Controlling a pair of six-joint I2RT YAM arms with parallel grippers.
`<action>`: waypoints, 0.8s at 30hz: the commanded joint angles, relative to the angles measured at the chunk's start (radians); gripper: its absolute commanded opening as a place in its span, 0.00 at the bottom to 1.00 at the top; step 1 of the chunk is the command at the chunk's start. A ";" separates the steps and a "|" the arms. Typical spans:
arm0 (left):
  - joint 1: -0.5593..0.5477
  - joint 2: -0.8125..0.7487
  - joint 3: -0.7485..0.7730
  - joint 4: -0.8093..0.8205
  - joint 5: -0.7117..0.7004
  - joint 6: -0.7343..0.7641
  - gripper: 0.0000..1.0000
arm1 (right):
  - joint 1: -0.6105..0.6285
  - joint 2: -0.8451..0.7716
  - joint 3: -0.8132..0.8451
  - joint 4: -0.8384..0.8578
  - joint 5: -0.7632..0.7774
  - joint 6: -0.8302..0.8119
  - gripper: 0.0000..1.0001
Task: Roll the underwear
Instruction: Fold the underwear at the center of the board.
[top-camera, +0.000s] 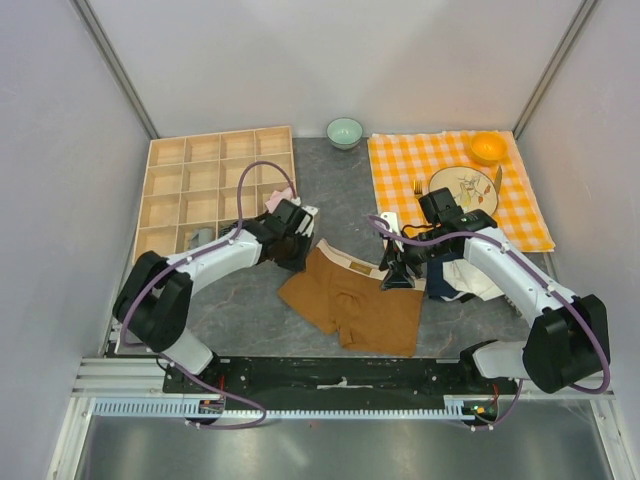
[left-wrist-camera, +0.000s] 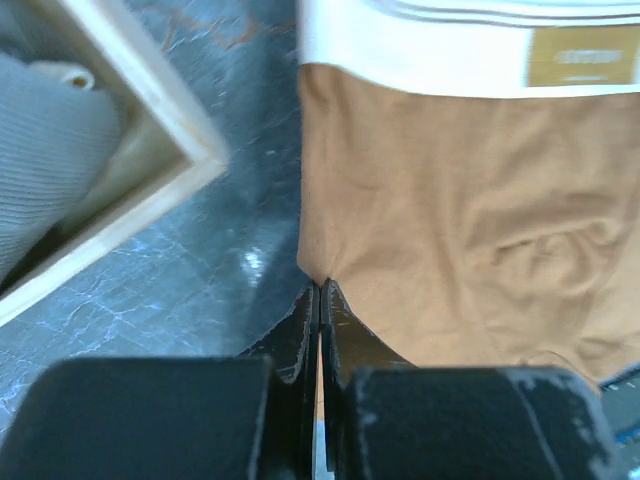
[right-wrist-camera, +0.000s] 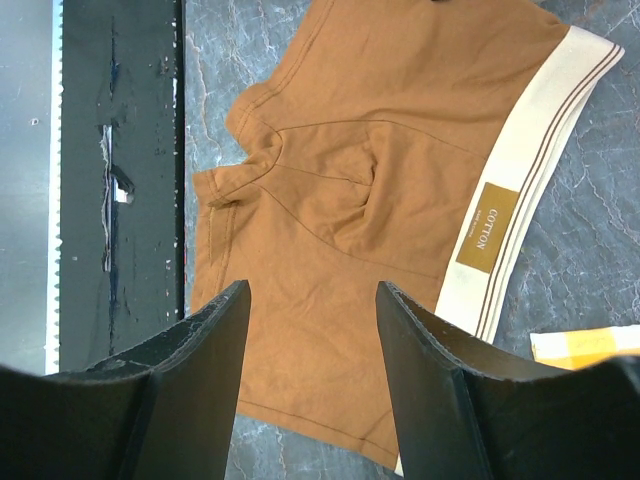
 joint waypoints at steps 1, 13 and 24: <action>-0.060 -0.079 0.108 -0.074 0.034 -0.030 0.02 | 0.001 -0.016 -0.001 0.024 -0.040 0.003 0.61; -0.275 -0.036 0.226 -0.082 0.140 -0.191 0.02 | 0.001 -0.027 0.012 0.024 -0.014 0.019 0.61; -0.339 0.030 0.296 0.036 0.262 -0.292 0.02 | -0.054 -0.054 0.036 0.042 0.041 0.077 0.61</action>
